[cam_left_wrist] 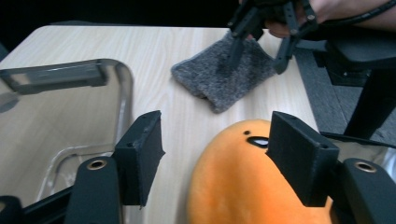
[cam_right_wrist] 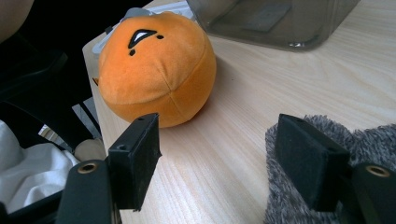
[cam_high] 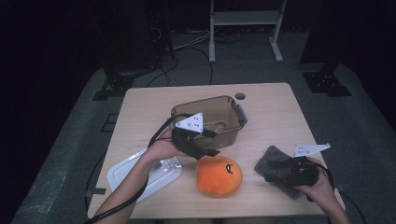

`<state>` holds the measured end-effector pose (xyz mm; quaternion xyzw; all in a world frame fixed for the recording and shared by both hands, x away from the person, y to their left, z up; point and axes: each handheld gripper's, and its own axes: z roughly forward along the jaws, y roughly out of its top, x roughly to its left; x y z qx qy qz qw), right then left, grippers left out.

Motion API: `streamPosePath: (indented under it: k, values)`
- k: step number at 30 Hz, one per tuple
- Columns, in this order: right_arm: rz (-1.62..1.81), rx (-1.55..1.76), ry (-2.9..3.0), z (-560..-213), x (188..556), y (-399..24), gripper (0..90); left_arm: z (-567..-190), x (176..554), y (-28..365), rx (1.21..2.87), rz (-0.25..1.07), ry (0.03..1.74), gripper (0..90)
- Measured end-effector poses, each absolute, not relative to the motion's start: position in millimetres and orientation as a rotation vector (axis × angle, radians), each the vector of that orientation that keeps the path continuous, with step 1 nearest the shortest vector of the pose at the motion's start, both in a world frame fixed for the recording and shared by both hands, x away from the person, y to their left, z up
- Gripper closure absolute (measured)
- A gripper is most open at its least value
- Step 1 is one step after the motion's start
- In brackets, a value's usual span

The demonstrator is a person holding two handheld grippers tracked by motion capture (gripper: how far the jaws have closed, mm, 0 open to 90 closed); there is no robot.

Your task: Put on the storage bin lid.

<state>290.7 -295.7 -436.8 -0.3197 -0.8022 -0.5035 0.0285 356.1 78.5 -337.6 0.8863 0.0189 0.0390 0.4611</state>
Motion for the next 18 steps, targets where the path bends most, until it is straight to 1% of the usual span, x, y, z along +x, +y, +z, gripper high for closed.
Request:
streamPosePath:
  k: [2,5,14,18]
  values:
    - [-1.556,-0.987,-2.476,-437,291,-296,30.0,-339,353,76,2.182,0.092,0.040,30.1]
    - [-1.557,-0.988,-2.476,-437,290,-296,30.0,-341,346,74,2.177,0.083,0.024,28.0]
    - [-1.555,-0.987,-2.479,-436,289,-296,30.0,-355,336,68,2.198,0.043,-0.015,24.9]
    - [-1.553,-0.992,-2.479,-437,289,-297,30.0,-362,333,66,2.208,0.022,-0.017,26.2]
